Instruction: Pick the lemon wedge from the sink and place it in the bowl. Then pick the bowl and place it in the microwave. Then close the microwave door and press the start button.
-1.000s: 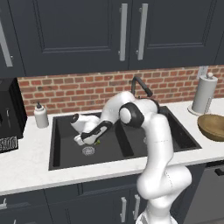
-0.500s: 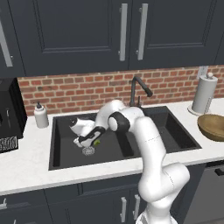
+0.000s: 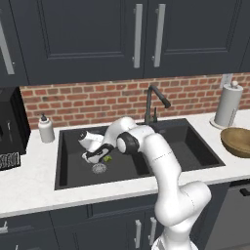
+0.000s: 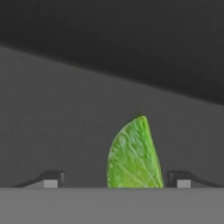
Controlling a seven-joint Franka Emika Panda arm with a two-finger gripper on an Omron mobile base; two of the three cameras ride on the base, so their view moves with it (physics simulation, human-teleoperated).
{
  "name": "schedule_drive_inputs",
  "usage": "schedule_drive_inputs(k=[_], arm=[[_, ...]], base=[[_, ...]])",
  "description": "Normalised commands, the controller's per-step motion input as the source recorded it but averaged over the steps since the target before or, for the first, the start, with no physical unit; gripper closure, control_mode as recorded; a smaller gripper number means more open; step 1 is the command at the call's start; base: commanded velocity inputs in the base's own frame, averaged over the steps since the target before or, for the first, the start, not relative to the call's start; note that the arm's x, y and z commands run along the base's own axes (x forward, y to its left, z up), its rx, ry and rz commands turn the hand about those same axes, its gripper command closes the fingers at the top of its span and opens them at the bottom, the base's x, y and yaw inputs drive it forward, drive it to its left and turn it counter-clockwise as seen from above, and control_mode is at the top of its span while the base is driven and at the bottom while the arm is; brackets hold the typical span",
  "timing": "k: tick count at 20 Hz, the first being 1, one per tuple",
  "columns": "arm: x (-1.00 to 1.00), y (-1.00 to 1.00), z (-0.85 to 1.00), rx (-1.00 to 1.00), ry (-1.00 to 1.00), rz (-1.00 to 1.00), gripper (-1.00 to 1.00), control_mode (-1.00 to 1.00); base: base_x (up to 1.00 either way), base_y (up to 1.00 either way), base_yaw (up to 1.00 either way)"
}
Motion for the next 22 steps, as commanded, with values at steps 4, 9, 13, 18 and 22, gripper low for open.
schedule_drive_inputs(k=[4, 9, 13, 18, 22], arm=[[0.35, -0.19, -0.3, 0.0, 0.0, 0.0, -1.0, -1.0], [0.0, -0.38, -0.26, 0.01, 0.0, 0.0, -1.0, -1.0], [-0.06, -0.6, -0.17, 0.01, 0.0, 0.0, -1.0, -1.0], [-0.31, -0.67, -0.1, 0.0, 0.0, 0.0, 1.0, -1.0], [-0.35, -0.41, -0.07, 0.0, 0.0, -0.02, 1.0, -1.0]], base=[[0.0, 0.0, 0.0], [0.0, 0.0, 0.0], [0.0, 0.0, 0.0], [0.0, 0.0, 0.0], [0.0, 0.0, 0.0]])
